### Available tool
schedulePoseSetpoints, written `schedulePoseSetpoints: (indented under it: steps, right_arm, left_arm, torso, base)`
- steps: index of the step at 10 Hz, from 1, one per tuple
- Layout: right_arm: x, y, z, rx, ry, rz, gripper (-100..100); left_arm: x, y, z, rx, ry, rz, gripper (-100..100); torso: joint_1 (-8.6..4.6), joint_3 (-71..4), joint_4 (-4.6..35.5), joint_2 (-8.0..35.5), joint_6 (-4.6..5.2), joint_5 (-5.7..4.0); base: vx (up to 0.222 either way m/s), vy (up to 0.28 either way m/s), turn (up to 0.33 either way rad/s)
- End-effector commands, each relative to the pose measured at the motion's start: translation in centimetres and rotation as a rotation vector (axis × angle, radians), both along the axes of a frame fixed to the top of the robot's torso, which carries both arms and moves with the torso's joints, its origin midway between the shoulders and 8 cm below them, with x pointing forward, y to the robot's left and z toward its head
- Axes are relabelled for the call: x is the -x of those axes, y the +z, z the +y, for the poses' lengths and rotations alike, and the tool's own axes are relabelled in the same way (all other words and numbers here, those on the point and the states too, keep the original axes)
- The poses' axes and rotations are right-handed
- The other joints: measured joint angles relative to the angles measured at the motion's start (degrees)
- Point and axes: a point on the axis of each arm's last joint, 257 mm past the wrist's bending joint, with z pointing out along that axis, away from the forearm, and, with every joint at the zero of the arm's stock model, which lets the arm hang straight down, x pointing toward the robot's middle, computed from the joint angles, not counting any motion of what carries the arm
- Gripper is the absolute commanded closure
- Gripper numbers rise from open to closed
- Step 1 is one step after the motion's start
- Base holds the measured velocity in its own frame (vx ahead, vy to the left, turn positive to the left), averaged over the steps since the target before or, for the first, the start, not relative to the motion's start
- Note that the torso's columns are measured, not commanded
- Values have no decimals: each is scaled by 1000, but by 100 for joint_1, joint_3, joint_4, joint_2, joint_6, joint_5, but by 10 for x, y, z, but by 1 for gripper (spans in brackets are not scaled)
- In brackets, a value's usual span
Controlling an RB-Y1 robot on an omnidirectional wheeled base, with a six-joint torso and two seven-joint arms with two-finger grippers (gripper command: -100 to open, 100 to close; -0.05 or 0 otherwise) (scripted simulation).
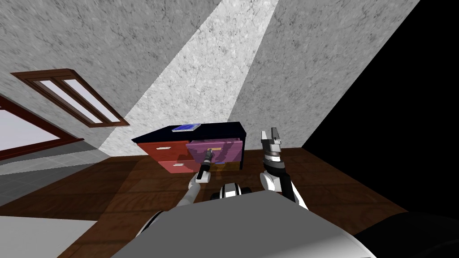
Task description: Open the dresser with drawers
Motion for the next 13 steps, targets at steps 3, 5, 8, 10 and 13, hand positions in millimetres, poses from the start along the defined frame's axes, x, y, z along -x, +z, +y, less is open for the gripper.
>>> schedulePoseSetpoints:
  steps: [3,5,8,10,13]
  right_arm:
    - [0,0,0,0,0,0,0]
    - [0,0,0,0,0,0,0]
    - [0,0,0,0,0,0,0]
    - [0,0,0,0,0,0,0]
    - [0,0,0,0,0,0,0]
  left_arm:
    - [-21,9,-11,6,4,-10,100]
    - [-29,9,-19,8,1,-5,100]
    - [-29,1,-20,3,0,15,100]
    - [-27,-3,-21,2,-4,25,100]
    - [-26,0,-22,1,-5,19,100]
  torso:
    - [-6,0,-2,1,16,2]
    - [-7,5,2,8,13,2]
    - [-27,-2,6,-3,21,-4]
    - [-11,5,-4,13,21,4]
    - [-11,2,-11,5,32,8]
  base:
    - [-94,29,-4]
    - [-111,43,-13]
    - [-57,13,-3]
    - [-135,8,25]
    - [-164,11,15]
